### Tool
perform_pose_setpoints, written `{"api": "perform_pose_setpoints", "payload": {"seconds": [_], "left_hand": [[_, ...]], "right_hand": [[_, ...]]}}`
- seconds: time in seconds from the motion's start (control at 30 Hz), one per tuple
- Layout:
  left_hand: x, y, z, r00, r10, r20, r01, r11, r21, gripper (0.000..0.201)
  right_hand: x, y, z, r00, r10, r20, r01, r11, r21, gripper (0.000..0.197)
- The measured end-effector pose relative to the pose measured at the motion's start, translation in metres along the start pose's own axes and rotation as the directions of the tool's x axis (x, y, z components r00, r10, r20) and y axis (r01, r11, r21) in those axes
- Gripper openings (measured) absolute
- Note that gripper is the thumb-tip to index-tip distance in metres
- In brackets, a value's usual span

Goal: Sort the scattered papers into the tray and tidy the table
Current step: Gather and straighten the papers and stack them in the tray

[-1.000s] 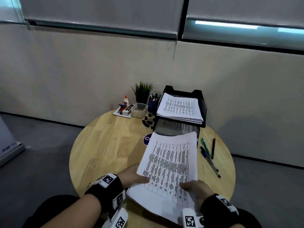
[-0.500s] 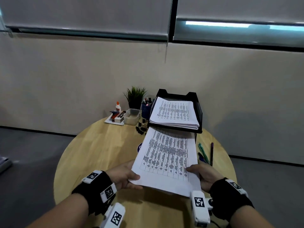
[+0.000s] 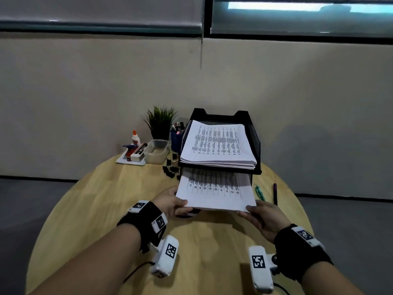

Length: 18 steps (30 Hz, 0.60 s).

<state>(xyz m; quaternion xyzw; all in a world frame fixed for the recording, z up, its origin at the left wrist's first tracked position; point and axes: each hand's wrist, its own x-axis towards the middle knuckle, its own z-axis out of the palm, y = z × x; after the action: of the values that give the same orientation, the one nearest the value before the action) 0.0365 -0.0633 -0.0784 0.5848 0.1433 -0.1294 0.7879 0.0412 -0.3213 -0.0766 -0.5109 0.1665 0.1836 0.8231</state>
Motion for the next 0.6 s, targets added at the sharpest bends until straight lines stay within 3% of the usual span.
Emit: {"api": "perform_pose_setpoints", "payload": {"seconds": [0.13,0.3,0.4,0.5,0.6], "left_hand": [[0.035,0.005,-0.004,0.982,0.092,-0.168,-0.088,0.996,0.031,0.024],[0.074,0.012,-0.004,0.974,0.142,-0.175,-0.142,0.99,0.014,0.027],[0.093,0.014,-0.002,0.963,0.166,-0.213,-0.169,0.986,0.006,0.026],[0.108,0.006,-0.005,0.938,0.169,-0.304,-0.134,0.982,0.132,0.026],[0.114,0.002,-0.009,0.909,0.206,-0.362,-0.089,0.945,0.314,0.027]], "right_hand": [[0.031,-0.007,0.006,0.997,-0.075,-0.035,0.077,0.996,0.048,0.02],[0.06,-0.013,0.01,0.984,-0.169,-0.055,0.173,0.982,0.073,0.013],[0.076,-0.016,0.01,0.976,-0.202,-0.081,0.203,0.979,-0.004,0.014],[0.088,-0.014,0.006,0.968,-0.206,-0.142,0.196,0.977,-0.08,0.036],[0.09,-0.015,0.005,0.954,-0.252,-0.161,0.213,0.95,-0.229,0.031]]}}
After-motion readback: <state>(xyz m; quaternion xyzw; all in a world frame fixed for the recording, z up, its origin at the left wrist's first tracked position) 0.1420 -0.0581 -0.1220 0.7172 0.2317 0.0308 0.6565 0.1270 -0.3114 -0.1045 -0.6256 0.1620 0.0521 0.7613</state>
